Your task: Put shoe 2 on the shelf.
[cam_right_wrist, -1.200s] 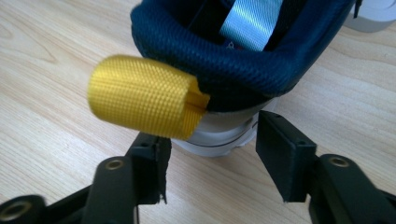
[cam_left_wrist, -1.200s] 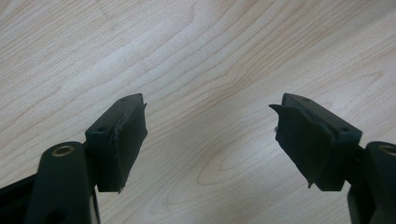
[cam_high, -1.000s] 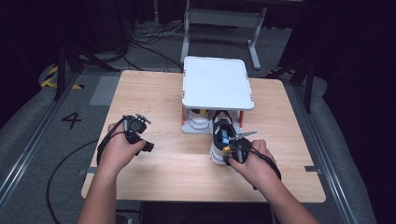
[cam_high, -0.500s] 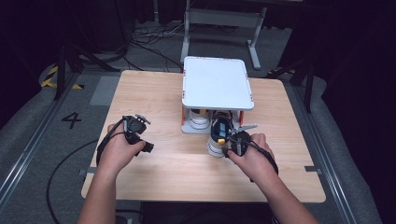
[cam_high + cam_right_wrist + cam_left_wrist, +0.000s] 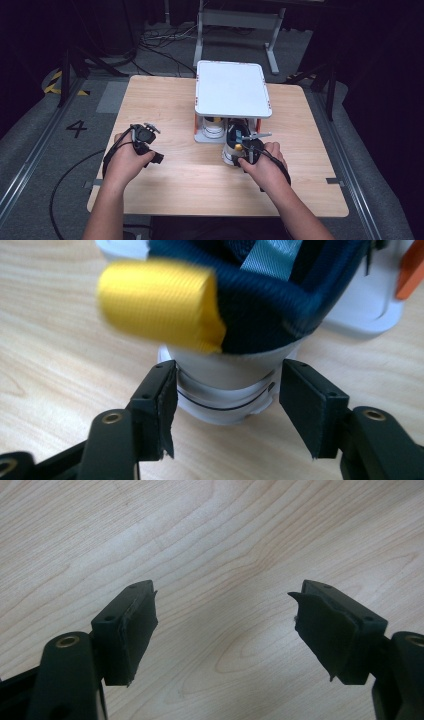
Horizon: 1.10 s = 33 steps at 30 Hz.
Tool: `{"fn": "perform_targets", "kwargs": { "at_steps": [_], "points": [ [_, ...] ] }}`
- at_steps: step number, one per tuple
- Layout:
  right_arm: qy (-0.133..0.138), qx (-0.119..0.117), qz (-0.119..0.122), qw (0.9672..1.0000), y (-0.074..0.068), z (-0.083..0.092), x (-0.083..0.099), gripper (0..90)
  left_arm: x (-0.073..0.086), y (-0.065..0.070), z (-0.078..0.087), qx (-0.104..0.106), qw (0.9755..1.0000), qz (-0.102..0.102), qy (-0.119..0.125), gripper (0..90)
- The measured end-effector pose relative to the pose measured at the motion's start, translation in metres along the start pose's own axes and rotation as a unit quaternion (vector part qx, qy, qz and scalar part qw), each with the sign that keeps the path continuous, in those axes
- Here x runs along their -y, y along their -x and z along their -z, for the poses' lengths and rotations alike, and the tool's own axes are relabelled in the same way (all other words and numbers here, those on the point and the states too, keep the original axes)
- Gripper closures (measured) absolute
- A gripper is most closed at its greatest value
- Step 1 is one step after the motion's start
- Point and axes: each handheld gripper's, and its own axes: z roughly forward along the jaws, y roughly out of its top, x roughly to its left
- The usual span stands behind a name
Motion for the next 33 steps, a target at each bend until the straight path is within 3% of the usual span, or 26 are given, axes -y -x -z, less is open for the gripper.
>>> {"fn": "perform_targets", "kwargs": {
  "at_steps": [3,6,7,13,15,20,22,33],
  "points": [
    [0.011,0.005,0.007,0.9999,0.004,0.005,-0.008,43.5,-0.001,0.001,0.0,0.002,1.0,-0.002,-0.001,24.9],
    [0.034,0.024,0.027,0.9987,0.009,0.005,-0.015,53.8,-0.001,0.002,0.0,0.001,1.0,-0.002,-0.001,24.9],
    [0.039,0.034,0.033,0.9981,0.011,0.003,-0.018,55.2,0.0,0.001,0.0,0.002,1.0,-0.001,-0.001,24.9],
    [0.067,0.039,0.05,0.9957,0.017,-0.012,-0.026,57.5,0.0,0.0,0.0,0.001,1.0,-0.002,0.001,24.9],
    [0.082,0.039,0.054,0.9944,0.017,-0.016,-0.028,65.6,0.0,0.0,0.0,0.002,1.0,0.0,0.0,24.9],
    [0.097,0.055,0.061,0.9918,0.02,-0.022,-0.03,70.2,0.0,-0.001,0.0,0.002,1.0,0.002,0.0,24.9],
    [0.104,0.063,0.067,0.9904,0.023,-0.025,-0.028,83.0,0.001,-0.001,0.0,0.002,1.0,0.002,-0.001,24.9],
    [0.141,0.071,0.067,0.9852,0.031,-0.043,-0.031,85.1,0.001,0.0,-0.001,0.004,1.0,0.002,-0.003,24.9]
  ]
}}
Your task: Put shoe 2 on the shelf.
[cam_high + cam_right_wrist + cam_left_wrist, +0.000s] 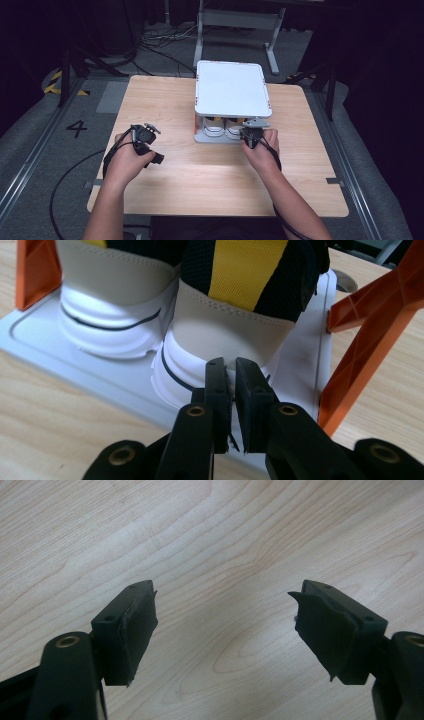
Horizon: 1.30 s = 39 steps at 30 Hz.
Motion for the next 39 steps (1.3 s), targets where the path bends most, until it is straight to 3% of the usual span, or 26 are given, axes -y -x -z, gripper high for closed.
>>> {"fn": "perform_targets", "kwargs": {
  "at_steps": [4,8,16,17,18,19,23,24,25,26,28,30,32,33,39],
  "points": [
    [0.014,-0.006,-0.006,0.9999,0.005,-0.005,0.002,81.9,0.0,0.0,0.0,0.002,1.0,-0.001,0.001,24.8],
    [0.017,-0.009,0.005,0.9998,0.006,0.005,0.003,79.1,0.0,-0.002,0.002,0.0,1.0,0.0,0.003,24.8],
    [0.042,-0.039,0.0,0.9983,0.031,0.073,-0.009,76.9,0.003,-0.002,0.005,0.0,1.0,0.004,0.007,24.8],
    [0.042,-0.039,0.0,0.9983,0.031,0.073,-0.009,76.9,0.003,-0.002,0.005,0.0,1.0,0.004,0.007,24.8],
    [0.045,-0.049,-0.008,0.9977,0.042,0.091,-0.011,76.8,0.004,-0.002,0.005,0.001,1.0,0.003,0.007,24.8],
    [0.045,-0.056,-0.016,0.9973,0.047,0.098,-0.011,76.4,0.004,-0.003,0.005,0.001,1.0,0.003,0.007,24.8],
    [0.049,-0.068,-0.031,0.996,0.069,0.118,-0.008,73.6,0.006,-0.005,0.006,-0.001,0.9999,0.004,0.015,24.2],
    [0.049,-0.068,-0.031,0.996,0.069,0.118,-0.008,73.6,0.006,-0.005,0.006,-0.001,0.9999,0.004,0.015,24.1],
    [0.044,-0.072,-0.028,0.996,0.079,0.123,-0.005,71.0,0.006,-0.006,0.006,-0.003,0.9999,0.0,0.016,23.9],
    [0.044,-0.072,-0.028,0.996,0.079,0.123,-0.005,71.0,0.006,-0.006,0.006,-0.003,0.9999,0.0,0.016,23.8],
    [0.035,-0.077,-0.021,0.9962,0.095,0.129,0.0,63.1,0.006,-0.008,0.005,-0.002,0.9998,0.001,0.02,23.4],
    [0.031,-0.081,-0.018,0.9961,0.101,0.131,0.002,60.9,0.006,-0.009,0.004,-0.001,0.9998,0.001,0.02,23.2],
    [0.035,-0.088,-0.007,0.9955,0.115,0.133,0.008,48.0,0.006,-0.01,0.003,-0.004,0.9998,0.002,0.021,23.0],
    [0.027,-0.092,-0.006,0.9953,0.12,0.134,0.01,46.5,0.006,-0.011,0.003,-0.001,0.9997,0.004,0.022,22.9],
    [-0.013,-0.107,-0.019,0.994,0.143,0.134,0.024,33.7,0.007,-0.015,0.0,0.001,0.9997,0.005,0.025,21.8]
  ]
}}
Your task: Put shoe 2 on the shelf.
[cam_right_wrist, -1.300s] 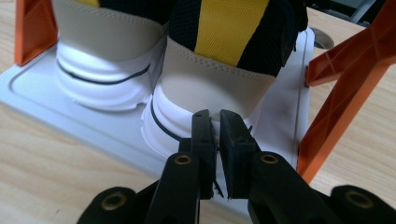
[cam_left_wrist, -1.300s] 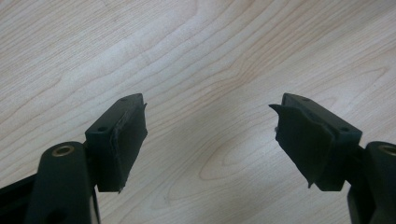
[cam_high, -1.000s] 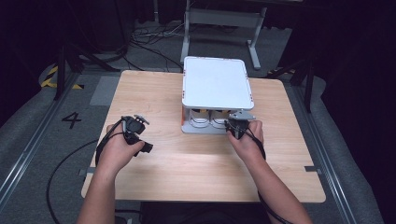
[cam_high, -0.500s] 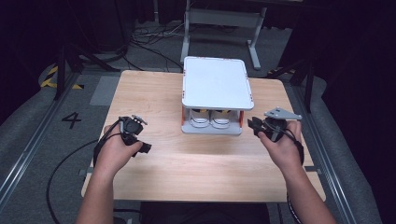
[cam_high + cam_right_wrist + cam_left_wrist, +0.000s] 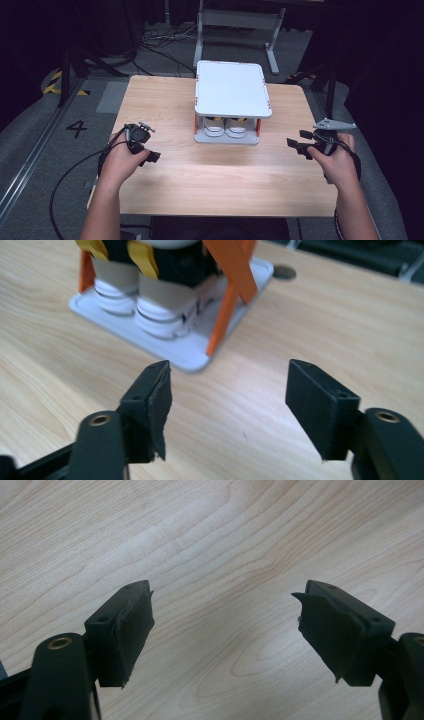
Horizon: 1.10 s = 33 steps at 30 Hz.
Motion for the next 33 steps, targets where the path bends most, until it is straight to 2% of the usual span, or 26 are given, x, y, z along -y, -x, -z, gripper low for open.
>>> {"fn": "perform_targets", "kwargs": {
  "at_steps": [3,4,6,7,9,11,13,15,19,20,22,29,33],
  "points": [
    [-0.019,0.004,-0.005,0.9998,0.006,-0.002,0.006,32.3,0.001,-0.002,-0.002,-0.001,1.0,-0.003,0.002,20.8],
    [-0.037,0.008,-0.009,0.9993,0.012,-0.006,0.012,28.4,0.001,-0.003,-0.004,0.001,1.0,-0.002,0.003,20.6],
    [-0.045,0.009,-0.015,0.9988,0.014,-0.008,0.014,28.3,0.002,-0.004,-0.005,0.001,1.0,-0.002,0.004,20.5],
    [-0.055,0.008,-0.015,0.9984,0.023,-0.015,0.023,27.4,0.002,-0.006,-0.007,0.001,1.0,-0.001,0.007,19.9],
    [-0.059,0.011,-0.013,0.9981,0.027,-0.02,0.027,26.0,0.003,-0.008,-0.007,0.0,1.0,-0.001,0.007,19.8],
    [-0.086,0.026,-0.016,0.9959,0.034,-0.028,0.037,25.0,0.004,-0.01,-0.009,-0.001,1.0,0.001,0.007,19.5],
    [-0.099,0.026,-0.019,0.9946,0.041,-0.036,0.047,25.0,0.004,-0.012,-0.011,-0.001,1.0,-0.002,0.005,19.6],
    [-0.096,0.016,-0.026,0.9949,0.046,-0.043,0.056,24.8,0.005,-0.013,-0.012,-0.003,1.0,-0.004,0.005,19.6],
    [-0.092,0.013,-0.019,0.9955,0.052,-0.05,0.064,25.1,0.006,-0.016,-0.014,-0.005,1.0,0.003,0.007,18.8],
    [-0.089,0.012,0.002,0.9959,0.056,-0.054,0.069,26.3,0.007,-0.017,-0.016,-0.007,0.9999,0.006,0.012,18.5],
    [-0.081,0.01,0.006,0.9966,0.058,-0.056,0.072,25.8,0.008,-0.018,-0.019,-0.009,0.9998,0.011,0.017,18.3],
    [-0.065,0.001,-0.008,0.9979,0.065,-0.07,0.089,24.6,0.009,-0.021,-0.025,-0.026,0.9985,0.037,0.03,18.1],
    [-0.044,0.008,-0.007,0.999,0.067,-0.075,0.094,26.1,0.009,-0.022,-0.03,-0.021,0.9986,0.04,0.028,17.9]
  ]
}}
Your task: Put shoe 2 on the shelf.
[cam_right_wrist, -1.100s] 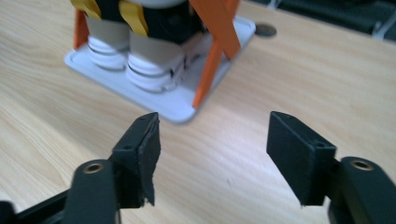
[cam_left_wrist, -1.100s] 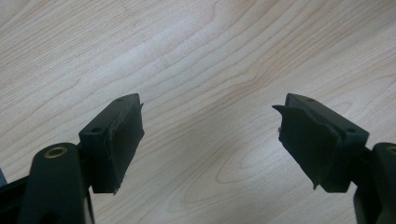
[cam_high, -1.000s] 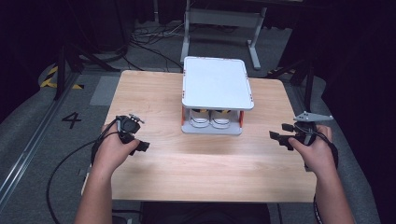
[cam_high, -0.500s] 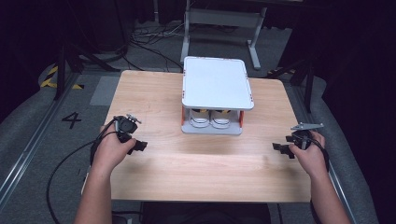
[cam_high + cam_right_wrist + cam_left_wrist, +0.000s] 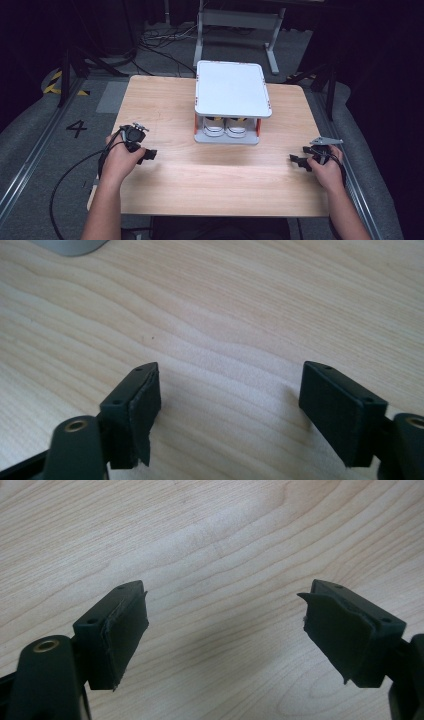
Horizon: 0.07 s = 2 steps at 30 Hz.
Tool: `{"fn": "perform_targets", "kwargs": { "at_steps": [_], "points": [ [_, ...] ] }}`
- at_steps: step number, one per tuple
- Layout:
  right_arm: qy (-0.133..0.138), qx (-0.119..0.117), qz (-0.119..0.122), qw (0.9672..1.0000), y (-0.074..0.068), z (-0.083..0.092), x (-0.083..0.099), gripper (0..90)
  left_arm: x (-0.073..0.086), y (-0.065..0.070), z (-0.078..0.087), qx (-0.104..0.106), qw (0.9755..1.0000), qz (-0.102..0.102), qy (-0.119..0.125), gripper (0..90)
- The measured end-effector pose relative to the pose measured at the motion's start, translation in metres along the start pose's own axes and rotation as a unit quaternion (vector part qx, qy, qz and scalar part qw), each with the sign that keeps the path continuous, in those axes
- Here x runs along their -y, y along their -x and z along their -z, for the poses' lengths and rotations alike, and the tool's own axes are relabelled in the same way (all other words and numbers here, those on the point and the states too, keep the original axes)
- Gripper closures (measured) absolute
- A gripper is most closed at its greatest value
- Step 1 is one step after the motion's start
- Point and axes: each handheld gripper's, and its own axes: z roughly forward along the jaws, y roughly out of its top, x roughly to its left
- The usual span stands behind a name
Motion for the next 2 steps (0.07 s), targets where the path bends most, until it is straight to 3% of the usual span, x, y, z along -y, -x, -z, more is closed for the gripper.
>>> {"fn": "perform_targets", "kwargs": {
  "at_steps": [2],
  "points": [
    [0.008,0.001,-0.001,1.0,-0.0008,-0.0008,0.0001,25.9,0.0001,-0.0005,-0.0016,0.0,1.0,0.004,-0.002,17.8]
  ]
}}
